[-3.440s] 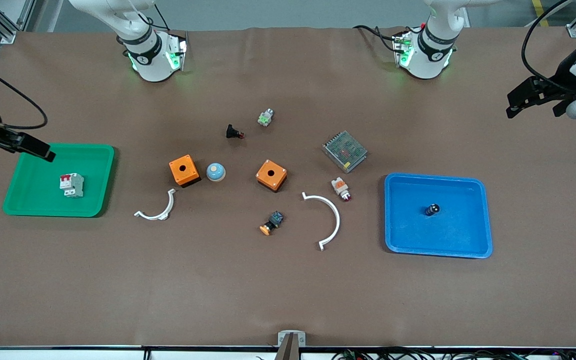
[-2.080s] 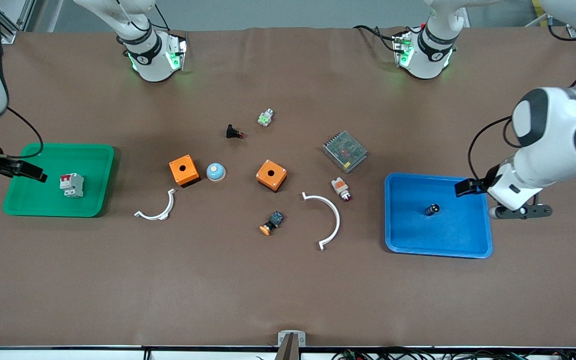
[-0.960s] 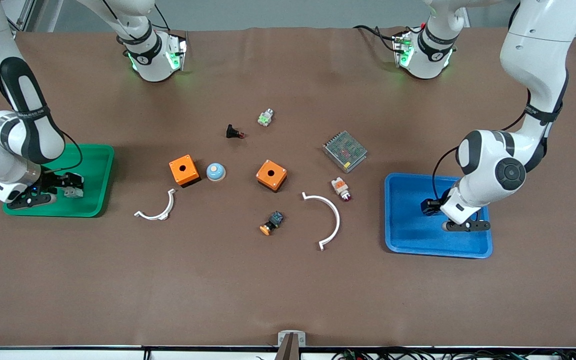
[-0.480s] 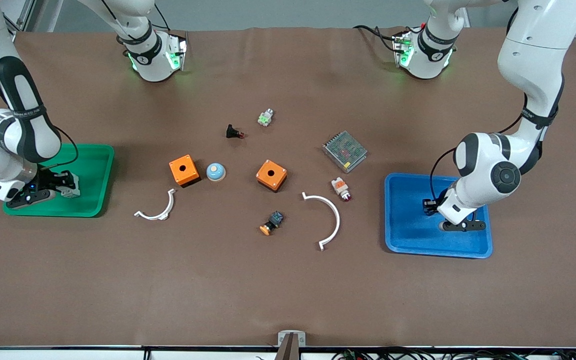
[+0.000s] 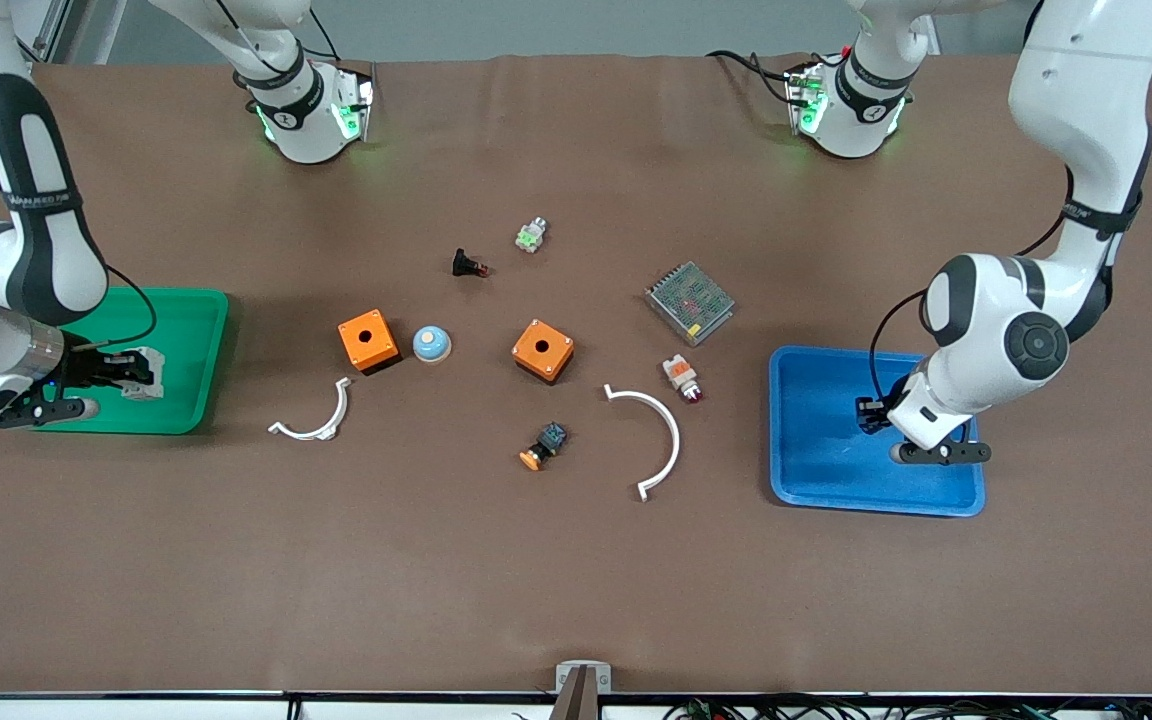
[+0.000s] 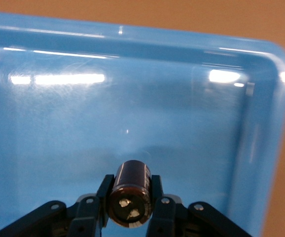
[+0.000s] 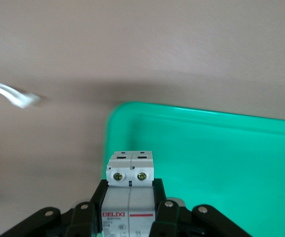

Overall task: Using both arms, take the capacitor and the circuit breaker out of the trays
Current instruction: 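Place the breaker with the right gripper while the left gripper places the capacitor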

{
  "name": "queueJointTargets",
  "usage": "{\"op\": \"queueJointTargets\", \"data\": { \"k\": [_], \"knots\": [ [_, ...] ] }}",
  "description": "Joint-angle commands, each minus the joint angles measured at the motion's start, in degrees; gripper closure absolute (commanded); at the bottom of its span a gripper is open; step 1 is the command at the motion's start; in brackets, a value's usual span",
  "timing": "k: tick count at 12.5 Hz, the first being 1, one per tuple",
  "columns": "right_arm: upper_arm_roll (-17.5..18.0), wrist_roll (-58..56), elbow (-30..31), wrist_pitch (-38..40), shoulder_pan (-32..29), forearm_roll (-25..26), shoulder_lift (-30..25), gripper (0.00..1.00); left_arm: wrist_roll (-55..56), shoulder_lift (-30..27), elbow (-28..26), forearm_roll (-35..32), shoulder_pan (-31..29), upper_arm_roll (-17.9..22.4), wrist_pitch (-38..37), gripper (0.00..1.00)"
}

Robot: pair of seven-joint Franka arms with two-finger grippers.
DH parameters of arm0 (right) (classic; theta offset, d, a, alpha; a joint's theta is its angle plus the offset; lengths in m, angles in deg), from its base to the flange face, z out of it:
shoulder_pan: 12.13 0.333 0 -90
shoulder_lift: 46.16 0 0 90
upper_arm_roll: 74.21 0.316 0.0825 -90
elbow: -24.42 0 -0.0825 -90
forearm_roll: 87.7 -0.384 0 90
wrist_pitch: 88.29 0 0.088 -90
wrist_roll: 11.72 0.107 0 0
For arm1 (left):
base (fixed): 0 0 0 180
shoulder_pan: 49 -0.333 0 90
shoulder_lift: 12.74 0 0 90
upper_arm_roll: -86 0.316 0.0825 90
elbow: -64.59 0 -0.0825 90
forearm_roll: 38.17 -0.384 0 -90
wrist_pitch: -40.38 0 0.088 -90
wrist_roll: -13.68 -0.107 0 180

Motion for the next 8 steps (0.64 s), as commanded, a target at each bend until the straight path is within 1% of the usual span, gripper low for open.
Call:
{"op": "queueJointTargets", "data": {
  "k": [1, 2, 4, 5, 7, 8],
  "knots": [
    [-0.2, 17.9, -1.5, 2.2, 7.7, -0.6, -1.6, 0.98, 5.7, -5.2, -1.2, -0.2, 0.3, -4.8, -5.5, 0.98],
    [-0.3, 26.0, -2.7, 2.2, 11.5, -0.6, -1.2, 0.98, 11.4, -6.0, -1.3, -0.8, 0.3, -8.1, -6.6, 0.98],
    [-0.2, 38.5, -5.4, 1.8, 17.1, -0.8, -0.3, 0.99, 20.7, -6.2, -1.5, -0.9, 0.3, -13.8, -7.2, 0.98],
    [-0.3, 43.2, -6.7, 1.3, 19.5, -1.9, 1.7, 0.99, 24.4, -5.8, -1.5, -0.9, 0.9, -15.8, -7.2, 0.99],
    [-0.3, 48.6, -10.5, 0.6, 23.0, -4.9, 5.5, 0.99, 31.4, -5.2, -1.3, -1.0, 6.1, -16.5, -6.8, 0.99],
    [-0.3, 50.6, -11.5, -1.2, 23.9, -5.0, 7.6, 0.99, 35.1, -4.7, -1.1, -2.0, 9.0, -16.4, -6.7, 0.99]
  ]
}}
